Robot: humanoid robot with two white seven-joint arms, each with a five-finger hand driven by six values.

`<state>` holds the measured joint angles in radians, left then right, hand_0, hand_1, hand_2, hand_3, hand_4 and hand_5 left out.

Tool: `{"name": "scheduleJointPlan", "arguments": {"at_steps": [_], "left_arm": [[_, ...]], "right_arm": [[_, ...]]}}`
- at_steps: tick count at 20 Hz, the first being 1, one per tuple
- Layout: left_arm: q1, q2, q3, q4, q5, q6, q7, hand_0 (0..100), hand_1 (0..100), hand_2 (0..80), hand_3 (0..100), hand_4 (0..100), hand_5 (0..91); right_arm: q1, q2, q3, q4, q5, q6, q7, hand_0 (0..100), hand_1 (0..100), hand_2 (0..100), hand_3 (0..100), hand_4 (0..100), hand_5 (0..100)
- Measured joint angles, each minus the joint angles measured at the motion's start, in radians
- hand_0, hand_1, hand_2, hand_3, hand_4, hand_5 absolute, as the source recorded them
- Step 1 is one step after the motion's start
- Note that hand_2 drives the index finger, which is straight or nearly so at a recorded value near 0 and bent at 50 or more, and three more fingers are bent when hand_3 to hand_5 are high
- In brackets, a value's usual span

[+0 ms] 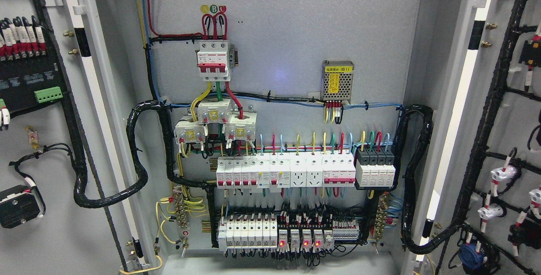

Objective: Open door with both hands

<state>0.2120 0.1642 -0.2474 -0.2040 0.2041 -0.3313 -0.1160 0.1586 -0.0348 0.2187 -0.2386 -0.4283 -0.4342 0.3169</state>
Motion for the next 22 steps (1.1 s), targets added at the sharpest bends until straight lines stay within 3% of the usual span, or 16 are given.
{"name": "scheduleJointPlan", "arguments": {"at_steps": [4, 9, 15, 22], "left_arm": [[-0.008, -0.012, 0.063, 0.062, -0.116, 0.070, -0.022, 0, 0, 0.0, 0, 0, 0.0], [-0.021, -0.024, 0.133, 0.114, -0.191, 0.124, -0.016, 0, 0, 0.0, 0, 0, 0.0], [-0.047, -0.038, 0.203, 0.152, -0.227, 0.149, 0.045, 0, 0, 0.0, 0, 0, 0.0], [-0.068, -0.057, 0.257, 0.176, -0.238, 0.153, 0.096, 0, 0, 0.0, 0, 0, 0.0]], "right_arm": [[0.000, 0.010, 0.002, 0.045, 0.025, 0.052, -0.061, 19, 0, 0, 0, 0, 0], [0.000, 0.019, 0.004, 0.076, 0.088, 0.122, -0.096, 19, 0, 0, 0, 0, 0], [0.000, 0.026, 0.006, 0.076, 0.176, 0.201, -0.132, 19, 0, 0, 0, 0, 0], [0.000, 0.030, 0.007, 0.103, 0.252, 0.243, -0.213, 19, 0, 0, 0, 0, 0]]}}
